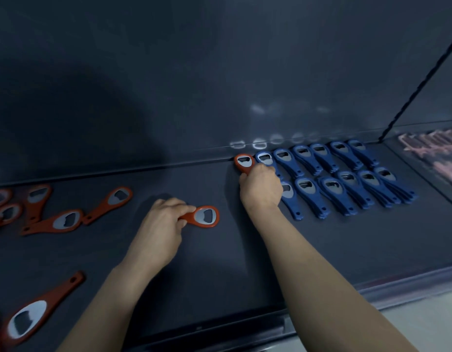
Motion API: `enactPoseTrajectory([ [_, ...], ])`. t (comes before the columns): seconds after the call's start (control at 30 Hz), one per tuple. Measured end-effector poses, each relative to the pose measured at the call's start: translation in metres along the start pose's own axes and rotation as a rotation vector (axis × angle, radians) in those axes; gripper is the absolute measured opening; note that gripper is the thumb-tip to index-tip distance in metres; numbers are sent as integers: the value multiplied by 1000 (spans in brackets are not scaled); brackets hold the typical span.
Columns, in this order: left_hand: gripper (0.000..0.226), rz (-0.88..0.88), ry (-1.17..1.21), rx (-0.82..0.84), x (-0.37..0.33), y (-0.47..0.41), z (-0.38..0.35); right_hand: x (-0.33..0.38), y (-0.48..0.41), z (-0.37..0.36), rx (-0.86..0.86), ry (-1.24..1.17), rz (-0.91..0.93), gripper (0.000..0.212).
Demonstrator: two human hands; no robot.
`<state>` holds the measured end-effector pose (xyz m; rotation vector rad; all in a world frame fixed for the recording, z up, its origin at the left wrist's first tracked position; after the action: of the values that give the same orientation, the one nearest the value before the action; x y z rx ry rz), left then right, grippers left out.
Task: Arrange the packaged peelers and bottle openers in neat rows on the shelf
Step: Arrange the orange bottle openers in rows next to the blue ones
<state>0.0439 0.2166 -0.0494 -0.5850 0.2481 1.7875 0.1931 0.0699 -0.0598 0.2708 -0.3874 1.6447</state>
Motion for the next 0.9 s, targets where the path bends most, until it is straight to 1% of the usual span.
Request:
enactPoseTrajectory([
  [0.23,31,2,35,5,-5,7,1,1,-1,1,5,-15,27,25],
  [0.37,32,8,50,-5,-3,10,2,3,8,8,-17,-16,66,42],
  [0.43,33,28,69,-12,-1,11,3,10,18,17,-77,5,133,40],
  [0.47,33,41,79,-22,1,12,5,17,24,20,-97,-5,199,38],
  [0.5,33,56,84,-43,4,12,9,27,29,20,-76,-35,285,36],
  [0.53,31,77,77,-69,9,13,14,38,36,17,0,-94,373,35],
  [0.6,26,152,17,-113,25,17,27,59,53,3,274,-199,510,39],
  [0.63,22,210,-33,-118,36,21,34,69,63,-5,418,-184,564,43],
  [0.67,17,281,-95,-112,47,26,41,77,72,-13,520,-122,610,48],
  [0.7,11,360,-163,-96,59,34,50,83,77,-18,564,-64,645,49],
  [0.73,13,446,-233,-70,70,43,58,90,81,-20,562,-33,668,45],
  [0.8,27,599,-341,19,90,64,72,103,85,-22,514,-36,711,25],
  [0.83,31,643,-360,54,98,74,77,109,88,-24,494,-30,736,18],
  [0.9,28,662,-331,69,109,88,85,124,94,-30,466,10,805,17],
])
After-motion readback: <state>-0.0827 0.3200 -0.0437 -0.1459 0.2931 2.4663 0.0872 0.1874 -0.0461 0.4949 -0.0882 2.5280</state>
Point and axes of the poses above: each hand's wrist, its own y-axis away from the middle knuckle, its own z-axis out of the back of the hand, x = y × z, the point moved 6 cm from there along -y, towards the middle knuckle, and after that the axes turned 5 degrees about z, right-handed, at the moved point
